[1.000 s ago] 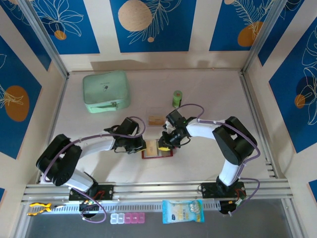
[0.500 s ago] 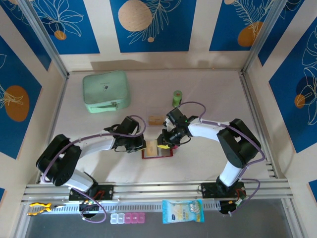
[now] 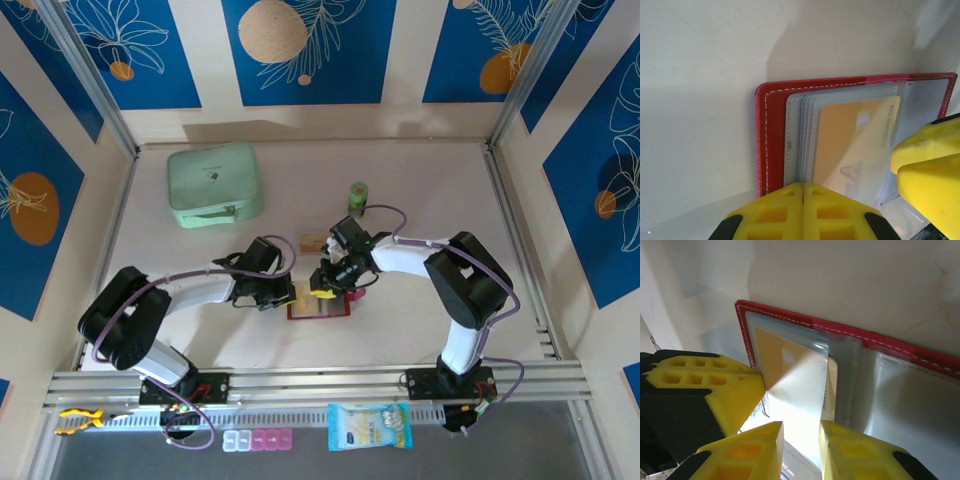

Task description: Take the credit cards out of the card holder

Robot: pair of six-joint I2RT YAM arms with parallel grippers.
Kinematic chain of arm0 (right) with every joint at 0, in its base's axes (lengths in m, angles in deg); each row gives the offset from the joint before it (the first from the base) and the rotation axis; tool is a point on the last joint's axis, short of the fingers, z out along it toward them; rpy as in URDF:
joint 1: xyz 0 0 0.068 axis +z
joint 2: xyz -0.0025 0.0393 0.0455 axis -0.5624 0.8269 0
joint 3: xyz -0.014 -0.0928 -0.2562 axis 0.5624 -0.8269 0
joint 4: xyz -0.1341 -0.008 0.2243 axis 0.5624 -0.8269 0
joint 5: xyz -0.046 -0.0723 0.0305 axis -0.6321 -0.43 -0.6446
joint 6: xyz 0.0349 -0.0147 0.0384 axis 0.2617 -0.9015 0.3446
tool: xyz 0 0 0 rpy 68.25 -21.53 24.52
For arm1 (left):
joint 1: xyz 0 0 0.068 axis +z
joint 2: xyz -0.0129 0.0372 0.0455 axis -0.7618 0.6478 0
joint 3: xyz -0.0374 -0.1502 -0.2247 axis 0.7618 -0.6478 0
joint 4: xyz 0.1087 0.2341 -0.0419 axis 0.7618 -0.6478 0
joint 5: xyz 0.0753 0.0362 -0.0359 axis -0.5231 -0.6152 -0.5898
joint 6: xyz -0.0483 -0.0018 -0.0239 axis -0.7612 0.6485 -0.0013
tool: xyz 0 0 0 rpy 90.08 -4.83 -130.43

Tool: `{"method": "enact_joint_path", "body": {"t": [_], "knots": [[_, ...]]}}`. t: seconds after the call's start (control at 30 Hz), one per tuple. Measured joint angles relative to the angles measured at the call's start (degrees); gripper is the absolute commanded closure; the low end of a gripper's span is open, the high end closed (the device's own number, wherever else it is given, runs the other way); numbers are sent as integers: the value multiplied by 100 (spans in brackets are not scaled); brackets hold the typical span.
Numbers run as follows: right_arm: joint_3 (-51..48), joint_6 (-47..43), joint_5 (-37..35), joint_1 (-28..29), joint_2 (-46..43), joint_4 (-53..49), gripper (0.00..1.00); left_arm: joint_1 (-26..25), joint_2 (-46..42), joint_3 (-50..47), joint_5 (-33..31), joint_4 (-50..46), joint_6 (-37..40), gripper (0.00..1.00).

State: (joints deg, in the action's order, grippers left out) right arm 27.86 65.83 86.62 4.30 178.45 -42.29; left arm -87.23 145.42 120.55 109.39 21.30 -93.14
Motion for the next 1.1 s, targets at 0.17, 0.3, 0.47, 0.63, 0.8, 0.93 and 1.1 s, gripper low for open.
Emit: {"method": "enact_joint_path", "body": {"t": [0.17,0.3,0.47,0.63,0.8,0.93,1.1], "knots": [[92,-22,-9,48,85,-33,73,0,0,0,0,0,0,94],[103,-66,-59,74,133,-70,73,0,4,2,2,0,0,94],[118,-111,-186,105,131,-96,74,0,11,4,2,-2,2,95],[109,-157,-339,127,22,-81,74,0,11,4,2,-2,2,95],[-4,-192,-417,127,-192,-22,74,0,11,4,2,-2,2,95],[-57,-197,-442,127,-214,0,74,0,11,4,2,-2,2,95],[-87,-197,-459,151,-212,7,74,0,11,4,2,-2,2,95]]}}
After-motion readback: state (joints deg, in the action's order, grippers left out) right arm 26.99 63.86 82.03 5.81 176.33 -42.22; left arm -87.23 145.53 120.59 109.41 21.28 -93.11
